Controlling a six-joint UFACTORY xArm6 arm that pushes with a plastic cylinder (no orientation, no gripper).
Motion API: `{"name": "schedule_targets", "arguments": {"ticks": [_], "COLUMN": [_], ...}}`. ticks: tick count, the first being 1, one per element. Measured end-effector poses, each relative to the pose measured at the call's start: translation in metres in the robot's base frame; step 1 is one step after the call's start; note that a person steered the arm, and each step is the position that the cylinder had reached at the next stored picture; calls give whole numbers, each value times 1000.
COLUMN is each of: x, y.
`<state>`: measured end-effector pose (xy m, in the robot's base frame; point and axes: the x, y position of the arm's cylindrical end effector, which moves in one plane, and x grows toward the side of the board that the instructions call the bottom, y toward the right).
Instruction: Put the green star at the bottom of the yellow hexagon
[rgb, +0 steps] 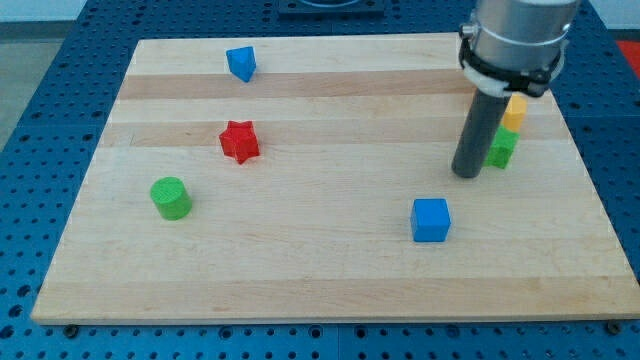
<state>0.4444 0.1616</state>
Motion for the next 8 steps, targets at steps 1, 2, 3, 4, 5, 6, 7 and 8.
{"name": "schedule_targets", "arguments": {"ticks": [1,2,3,4,5,6,7,8], "x": [-9,-9,4,27,28,7,-10,-15], "y": [29,41,33,49,74,79,79,79]}}
